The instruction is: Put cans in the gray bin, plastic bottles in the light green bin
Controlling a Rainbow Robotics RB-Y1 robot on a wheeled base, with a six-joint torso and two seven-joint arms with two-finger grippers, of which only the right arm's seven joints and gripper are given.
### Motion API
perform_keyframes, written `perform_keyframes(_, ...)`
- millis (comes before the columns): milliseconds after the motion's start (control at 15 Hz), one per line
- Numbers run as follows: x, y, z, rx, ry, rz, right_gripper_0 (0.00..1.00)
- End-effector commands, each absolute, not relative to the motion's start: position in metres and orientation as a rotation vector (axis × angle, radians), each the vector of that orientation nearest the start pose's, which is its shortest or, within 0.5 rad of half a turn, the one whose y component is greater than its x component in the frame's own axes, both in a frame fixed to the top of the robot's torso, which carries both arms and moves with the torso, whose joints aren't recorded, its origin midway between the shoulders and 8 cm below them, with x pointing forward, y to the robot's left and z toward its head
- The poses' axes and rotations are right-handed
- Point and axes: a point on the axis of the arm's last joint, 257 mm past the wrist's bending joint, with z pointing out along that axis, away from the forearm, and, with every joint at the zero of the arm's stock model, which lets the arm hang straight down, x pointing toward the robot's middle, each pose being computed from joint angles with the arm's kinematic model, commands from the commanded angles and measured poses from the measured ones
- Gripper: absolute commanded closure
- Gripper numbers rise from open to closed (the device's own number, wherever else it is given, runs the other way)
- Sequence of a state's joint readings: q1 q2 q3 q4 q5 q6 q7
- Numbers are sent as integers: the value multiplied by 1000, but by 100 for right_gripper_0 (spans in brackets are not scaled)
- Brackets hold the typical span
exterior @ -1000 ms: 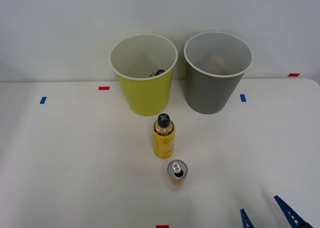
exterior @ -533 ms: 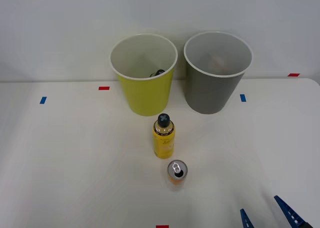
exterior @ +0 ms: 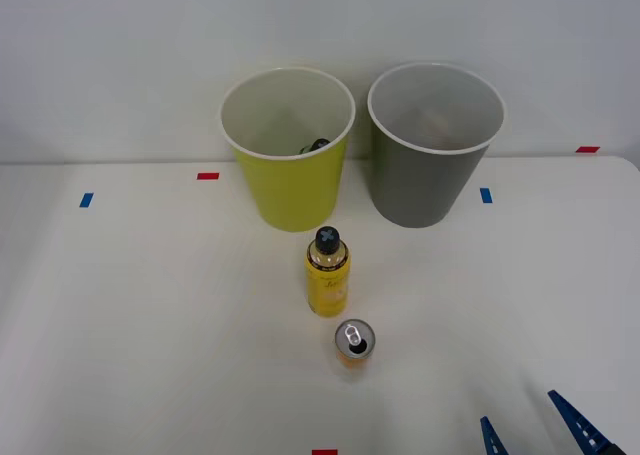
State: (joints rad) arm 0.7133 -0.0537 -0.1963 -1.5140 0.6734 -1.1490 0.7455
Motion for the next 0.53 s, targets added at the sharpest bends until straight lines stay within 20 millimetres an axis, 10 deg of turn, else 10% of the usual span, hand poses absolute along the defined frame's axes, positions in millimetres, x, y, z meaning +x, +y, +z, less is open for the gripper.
perform_keyframes(67,241,-247,-299,-156,1430,357,0)
perform_keyframes(533,241,-247,-299,-156,1430,357,0)
